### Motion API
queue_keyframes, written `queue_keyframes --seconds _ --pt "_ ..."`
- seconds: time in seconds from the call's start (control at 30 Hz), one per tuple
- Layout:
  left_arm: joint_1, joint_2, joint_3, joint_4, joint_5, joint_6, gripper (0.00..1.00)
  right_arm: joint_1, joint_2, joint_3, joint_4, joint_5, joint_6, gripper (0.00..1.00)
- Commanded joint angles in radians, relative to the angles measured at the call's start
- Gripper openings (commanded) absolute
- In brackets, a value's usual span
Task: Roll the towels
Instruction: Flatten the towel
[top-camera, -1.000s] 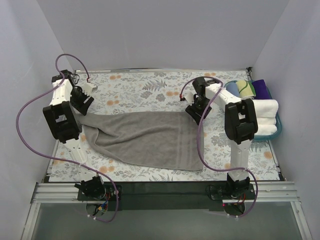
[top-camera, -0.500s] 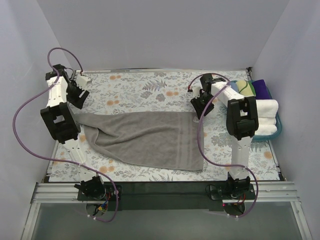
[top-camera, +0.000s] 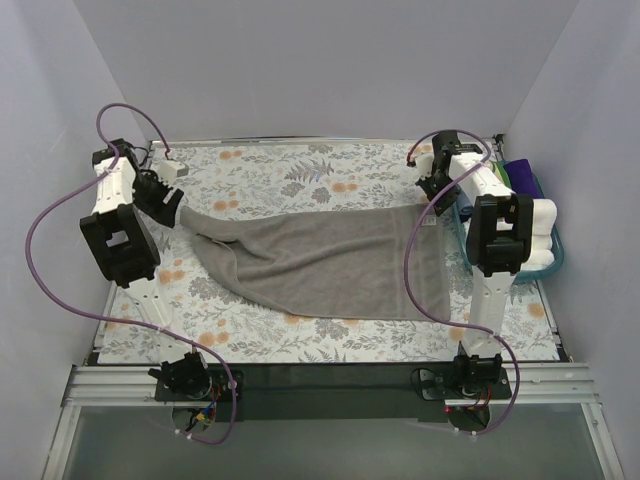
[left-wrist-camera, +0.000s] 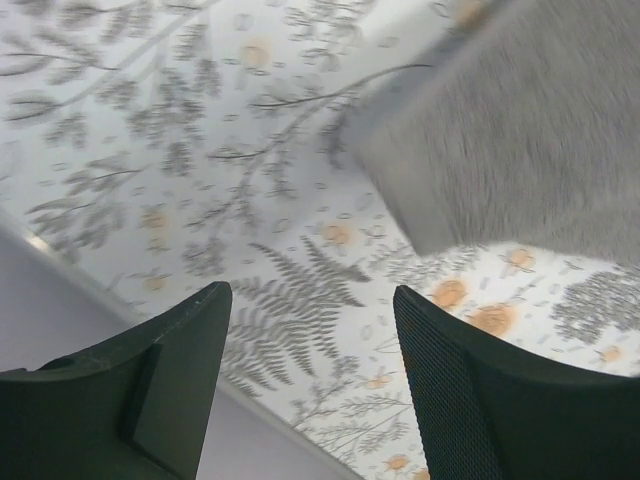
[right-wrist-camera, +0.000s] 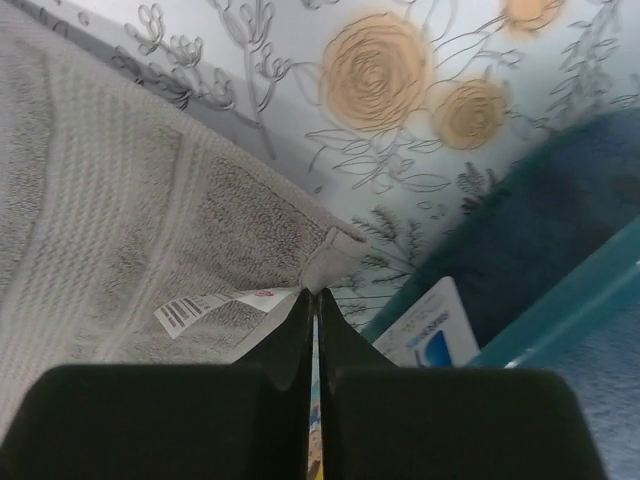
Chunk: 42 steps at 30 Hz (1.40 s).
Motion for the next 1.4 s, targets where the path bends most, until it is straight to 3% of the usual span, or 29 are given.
queue_keyframes --seconds 0.0,0.13,0.27,0.47,0.6,0.7,0.83,0.97,1.0,1.03,1.2,1.3,1.37 --pt "0.009 -0.069 -0.033 -0.055 0.102 0.056 0.61 0.018 -0.032 0.024 0.008 -0.001 -0.036 0.01" --pt "0.012 -0.034 0.031 -0.077 0.179 0.047 0.61 0.022 -0.037 -0.008 0.006 -0.026 -0.034 0.01" --pt "0.012 0.059 0.195 -0.172 0.286 0.024 0.59 0.027 -0.036 -0.013 0.006 -0.032 -0.028 0.01" --pt "-0.012 0.102 0.261 -0.106 0.372 -0.135 0.63 0.03 -0.037 -0.011 0.005 -0.03 -0.028 0.01" --pt "-0.086 0.131 0.262 -0.095 0.336 -0.185 0.63 0.031 -0.037 -0.008 0.003 -0.02 -0.031 0.01" --pt "-0.106 0.127 0.187 -0.001 0.255 -0.263 0.61 0.033 -0.039 -0.009 0.002 -0.012 -0.034 0.01" --pt "-0.109 0.151 0.195 0.017 0.22 -0.3 0.57 0.031 -0.043 -0.011 0.0 -0.015 -0.033 0.01" --pt "-0.109 0.168 0.197 0.007 0.223 -0.31 0.42 0.031 -0.045 -0.009 -0.003 -0.007 -0.034 0.01" --pt "-0.111 0.162 0.194 0.011 0.228 -0.31 0.31 0.031 -0.045 -0.008 -0.003 -0.007 -0.034 0.01" --pt "-0.111 0.159 0.188 0.012 0.227 -0.307 0.27 0.033 -0.048 -0.006 -0.004 -0.009 -0.034 0.01" --pt "-0.111 0.121 0.154 -0.003 0.219 -0.283 0.2 0.033 -0.063 -0.002 -0.012 -0.004 -0.037 0.01" --pt "-0.105 0.096 0.123 0.014 0.208 -0.289 0.0 0.031 -0.074 0.001 -0.018 -0.01 -0.033 0.01" --pt "-0.094 0.078 0.152 0.03 0.231 -0.298 0.0 0.031 -0.1 0.009 -0.021 -0.035 -0.03 0.01"
